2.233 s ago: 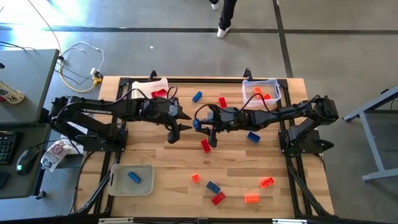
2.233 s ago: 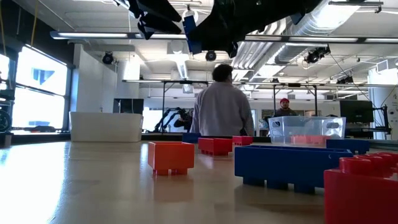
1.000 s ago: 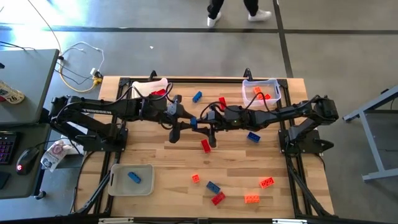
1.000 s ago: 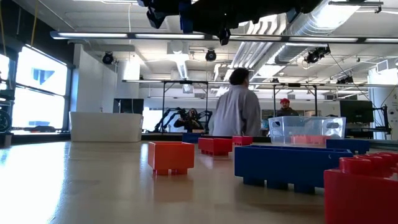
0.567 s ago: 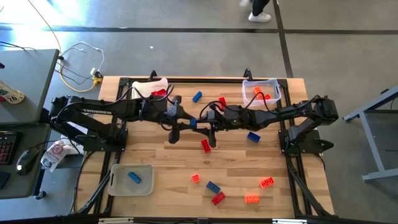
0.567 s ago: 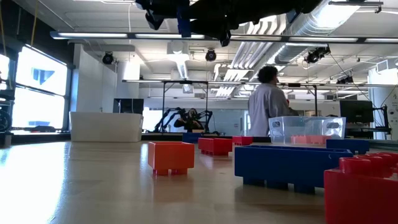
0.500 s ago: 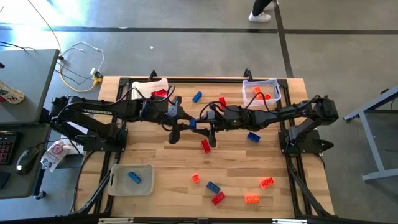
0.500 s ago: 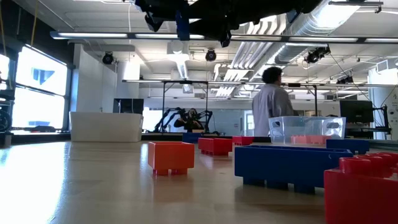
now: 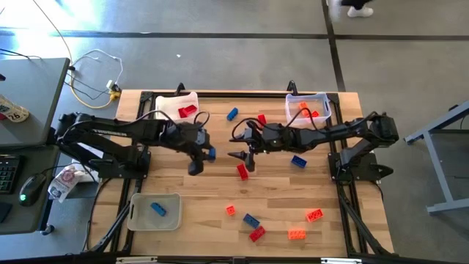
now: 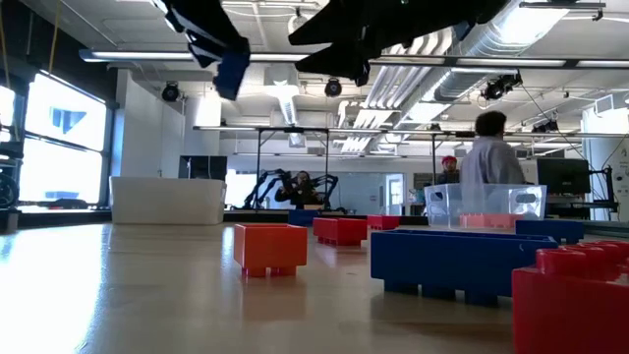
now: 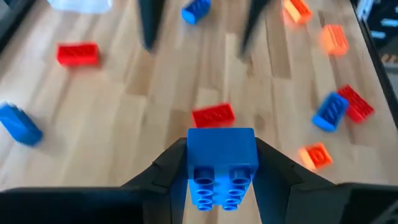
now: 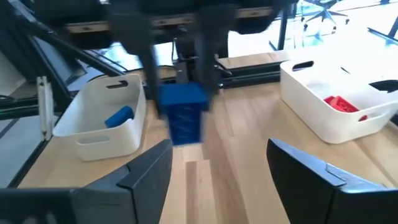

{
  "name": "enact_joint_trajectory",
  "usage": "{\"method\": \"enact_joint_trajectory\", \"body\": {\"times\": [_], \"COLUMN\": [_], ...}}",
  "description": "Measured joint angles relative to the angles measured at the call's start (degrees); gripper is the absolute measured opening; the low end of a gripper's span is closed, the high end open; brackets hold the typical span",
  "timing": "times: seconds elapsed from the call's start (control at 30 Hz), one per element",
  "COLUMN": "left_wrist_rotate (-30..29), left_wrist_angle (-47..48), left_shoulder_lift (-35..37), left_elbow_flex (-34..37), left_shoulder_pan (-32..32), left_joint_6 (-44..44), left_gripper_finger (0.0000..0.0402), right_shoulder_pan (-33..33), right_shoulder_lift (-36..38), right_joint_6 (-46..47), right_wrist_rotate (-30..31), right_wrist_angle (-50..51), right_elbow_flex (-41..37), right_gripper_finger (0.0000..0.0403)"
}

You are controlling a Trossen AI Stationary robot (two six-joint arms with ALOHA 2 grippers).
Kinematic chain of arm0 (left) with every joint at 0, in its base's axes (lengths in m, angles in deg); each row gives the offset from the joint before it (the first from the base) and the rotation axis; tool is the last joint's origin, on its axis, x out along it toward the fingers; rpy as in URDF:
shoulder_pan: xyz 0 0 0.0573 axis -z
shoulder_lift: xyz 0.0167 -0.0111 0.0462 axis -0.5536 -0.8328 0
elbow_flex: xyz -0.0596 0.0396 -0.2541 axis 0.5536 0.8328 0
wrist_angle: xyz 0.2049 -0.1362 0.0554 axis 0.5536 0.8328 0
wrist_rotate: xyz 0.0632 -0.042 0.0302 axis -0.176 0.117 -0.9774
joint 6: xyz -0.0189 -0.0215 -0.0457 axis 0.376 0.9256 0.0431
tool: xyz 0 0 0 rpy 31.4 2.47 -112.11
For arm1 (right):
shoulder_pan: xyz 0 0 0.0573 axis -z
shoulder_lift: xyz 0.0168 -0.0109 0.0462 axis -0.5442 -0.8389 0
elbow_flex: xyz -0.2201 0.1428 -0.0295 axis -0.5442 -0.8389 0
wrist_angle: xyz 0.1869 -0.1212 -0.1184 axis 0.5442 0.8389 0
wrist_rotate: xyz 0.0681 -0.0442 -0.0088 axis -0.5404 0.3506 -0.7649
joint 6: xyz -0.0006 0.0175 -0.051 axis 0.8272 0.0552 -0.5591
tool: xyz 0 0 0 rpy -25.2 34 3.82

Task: Sort & place blocks by color
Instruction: Put the blue game piece into the gray bin

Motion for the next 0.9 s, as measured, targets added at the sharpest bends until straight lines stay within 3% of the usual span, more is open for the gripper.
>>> {"method": "enact_joint_trajectory", "body": {"times": [0.57, 0.73, 0.9], "left_wrist_rotate": [0.56, 0.52, 0.52], "left_wrist_angle": [25.35, 27.17, 27.18], "left_shoulder_lift": [2.70, 2.70, 2.48], "left_elbow_flex": [-0.04, -0.04, -0.04], "left_shoulder_pan": [19.16, 25.09, 29.30], "left_joint_6": [19.28, 24.91, 29.39], "left_gripper_finger": [0.0113, 0.0113, 0.0113], "right_shoulder_pan": [10.58, 14.72, 17.24], "right_shoulder_lift": [0.00, 0.00, 0.00], "right_joint_6": [0.50, 1.91, 3.00], "right_wrist_rotate": [0.02, 0.54, 5.51], "right_wrist_angle": [0.84, 2.83, 4.98], "right_elbow_flex": [0.00, 0.00, 0.00], "right_gripper_finger": [0.0248, 0.0248, 0.0248]}}
